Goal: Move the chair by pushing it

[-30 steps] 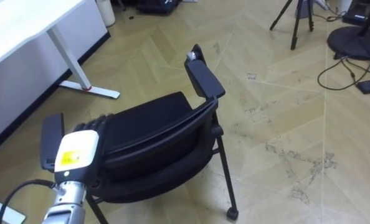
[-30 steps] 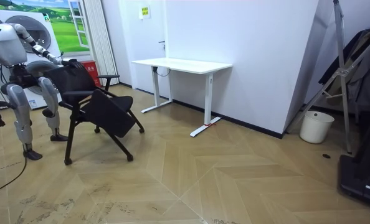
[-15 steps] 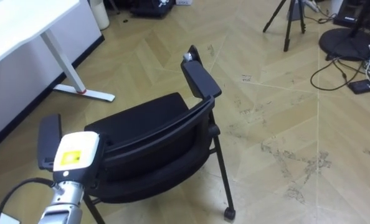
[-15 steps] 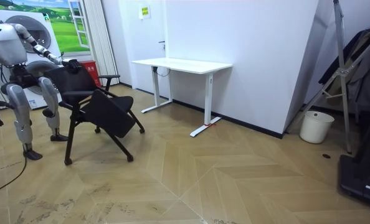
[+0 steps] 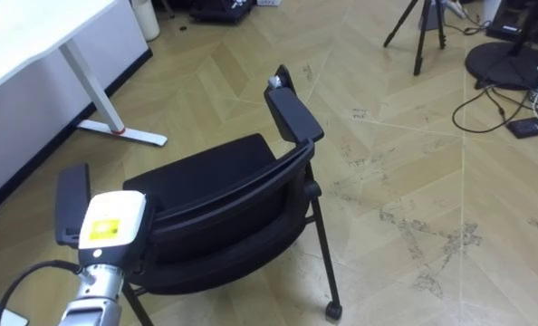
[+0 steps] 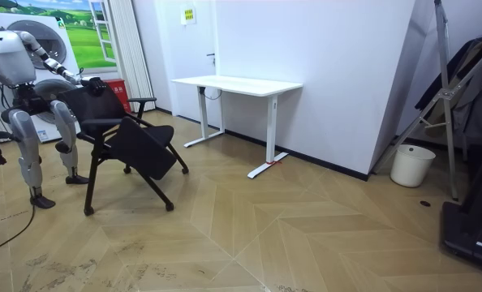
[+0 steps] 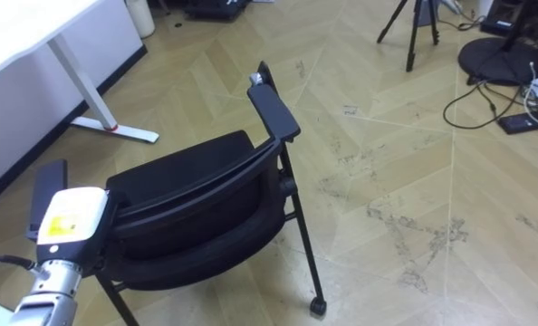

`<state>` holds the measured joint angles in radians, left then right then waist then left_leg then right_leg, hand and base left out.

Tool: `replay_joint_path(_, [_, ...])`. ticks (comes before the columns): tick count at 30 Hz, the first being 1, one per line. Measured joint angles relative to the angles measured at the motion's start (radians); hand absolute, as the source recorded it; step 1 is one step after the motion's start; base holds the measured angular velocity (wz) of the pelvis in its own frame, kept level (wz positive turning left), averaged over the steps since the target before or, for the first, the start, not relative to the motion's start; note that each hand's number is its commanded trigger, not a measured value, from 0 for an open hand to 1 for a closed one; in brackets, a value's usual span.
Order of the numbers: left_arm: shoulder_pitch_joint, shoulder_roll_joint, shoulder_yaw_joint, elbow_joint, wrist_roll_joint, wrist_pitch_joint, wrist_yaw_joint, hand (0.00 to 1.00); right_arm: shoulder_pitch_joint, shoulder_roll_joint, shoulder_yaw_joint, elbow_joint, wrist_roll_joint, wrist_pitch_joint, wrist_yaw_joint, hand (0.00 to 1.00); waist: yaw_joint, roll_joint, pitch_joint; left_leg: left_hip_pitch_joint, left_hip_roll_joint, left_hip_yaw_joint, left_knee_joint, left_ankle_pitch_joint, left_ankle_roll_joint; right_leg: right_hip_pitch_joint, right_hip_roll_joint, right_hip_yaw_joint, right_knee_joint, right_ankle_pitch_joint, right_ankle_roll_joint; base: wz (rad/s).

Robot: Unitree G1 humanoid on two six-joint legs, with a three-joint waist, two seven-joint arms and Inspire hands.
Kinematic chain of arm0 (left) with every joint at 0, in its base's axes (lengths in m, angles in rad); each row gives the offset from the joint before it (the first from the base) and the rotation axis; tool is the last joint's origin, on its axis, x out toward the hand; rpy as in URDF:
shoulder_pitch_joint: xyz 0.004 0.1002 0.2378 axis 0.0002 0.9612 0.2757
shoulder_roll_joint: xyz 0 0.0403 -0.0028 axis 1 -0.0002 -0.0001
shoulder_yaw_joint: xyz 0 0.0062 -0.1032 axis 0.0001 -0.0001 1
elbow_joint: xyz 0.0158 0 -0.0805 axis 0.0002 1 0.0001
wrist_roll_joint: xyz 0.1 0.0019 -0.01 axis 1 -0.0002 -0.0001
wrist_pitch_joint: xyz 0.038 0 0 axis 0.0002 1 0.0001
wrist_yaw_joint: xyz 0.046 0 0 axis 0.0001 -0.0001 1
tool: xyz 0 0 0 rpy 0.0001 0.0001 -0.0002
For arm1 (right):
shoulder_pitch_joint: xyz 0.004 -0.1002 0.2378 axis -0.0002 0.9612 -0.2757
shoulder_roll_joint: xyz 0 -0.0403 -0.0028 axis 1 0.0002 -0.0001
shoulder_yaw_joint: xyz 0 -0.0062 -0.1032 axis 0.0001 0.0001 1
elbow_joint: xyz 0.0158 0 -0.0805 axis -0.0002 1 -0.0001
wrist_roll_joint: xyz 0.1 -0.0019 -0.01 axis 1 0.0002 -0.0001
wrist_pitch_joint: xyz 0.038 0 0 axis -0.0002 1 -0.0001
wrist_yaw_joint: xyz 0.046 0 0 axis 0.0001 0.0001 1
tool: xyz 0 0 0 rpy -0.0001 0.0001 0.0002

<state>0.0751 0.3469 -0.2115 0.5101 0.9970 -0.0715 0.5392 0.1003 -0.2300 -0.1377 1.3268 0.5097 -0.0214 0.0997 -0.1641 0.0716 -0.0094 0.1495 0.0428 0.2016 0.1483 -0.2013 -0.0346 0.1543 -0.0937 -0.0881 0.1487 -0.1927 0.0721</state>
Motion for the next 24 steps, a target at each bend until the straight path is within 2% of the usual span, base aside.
replay_joint_path(8, [0.006,0.003,-0.008,-0.010,-0.003,0.005,0.011,1.00,0.040,-0.009,0.000,0.025,0.051,-0.001,0.010,0.00,-0.006,0.001,0.0006,-0.006,0.000,-0.005,-0.002,0.000,0.000,0.000,0.000,-0.006,-0.007,0.000,0.000,0.01])
replay_joint_path(12, [0.046,0.010,0.012,-0.055,-0.001,0.020,0.020,1.00,0.084,-0.014,-0.053,0.039,0.047,0.002,0.015,0.00,-0.039,-0.003,-0.0004,-0.016,-0.001,-0.007,-0.001,0.000,0.000,-0.011,-0.001,-0.010,-0.009,0.000,0.000,0.01])
replay_joint_path(14, [0.059,0.020,0.015,-0.074,-0.003,0.027,0.020,1.00,0.110,-0.017,-0.093,0.056,0.048,0.010,0.014,0.00,-0.051,-0.007,-0.0006,-0.020,-0.001,-0.007,0.000,0.000,0.000,-0.016,-0.001,-0.009,-0.008,0.000,0.000,0.00])
replay_joint_path(16, [0.062,0.022,0.015,-0.083,-0.006,0.040,0.019,1.00,0.145,-0.024,-0.130,0.076,0.081,0.042,0.006,0.00,-0.051,-0.012,-0.0006,-0.020,-0.001,0.002,0.000,0.000,0.000,-0.021,-0.001,0.004,-0.005,0.000,0.000,-0.13])
replay_joint_path(18, [0.062,0.030,0.014,-0.083,-0.023,0.048,0.021,1.00,0.162,-0.028,-0.177,0.075,0.128,0.058,-0.030,0.00,-0.065,-0.015,0.0001,-0.022,-0.001,0.007,0.000,0.000,0.000,-0.027,-0.001,0.009,0.003,-0.001,0.001,-0.09])
replay_joint_path(21, [0.073,0.043,0.038,-0.077,-0.034,0.056,0.038,1.00,0.171,-0.028,-0.343,0.045,0.291,0.058,-0.117,0.00,-0.108,-0.027,0.0036,-0.020,-0.001,0.010,0.001,0.000,0.000,-0.035,-0.001,0.012,0.006,-0.002,0.001,-0.05])
replay_joint_path(23, [0.086,0.053,0.053,-0.078,-0.044,0.055,0.051,1.00,0.179,-0.029,-0.451,-0.045,0.395,0.059,-0.198,0.00,-0.128,-0.036,0.0044,-0.025,-0.001,0.018,-0.001,0.000,0.001,-0.047,-0.001,0.022,0.025,-0.007,0.003,-0.11])
replay_joint_path(24, [0.092,0.068,0.055,-0.078,-0.052,0.054,0.067,1.00,0.187,-0.029,-0.511,-0.130,0.464,0.054,-0.263,0.00,-0.142,-0.041,0.0022,-0.036,-0.001,0.018,0.004,0.000,0.001,-0.056,-0.001,0.023,0.030,-0.007,0.002,0.00])
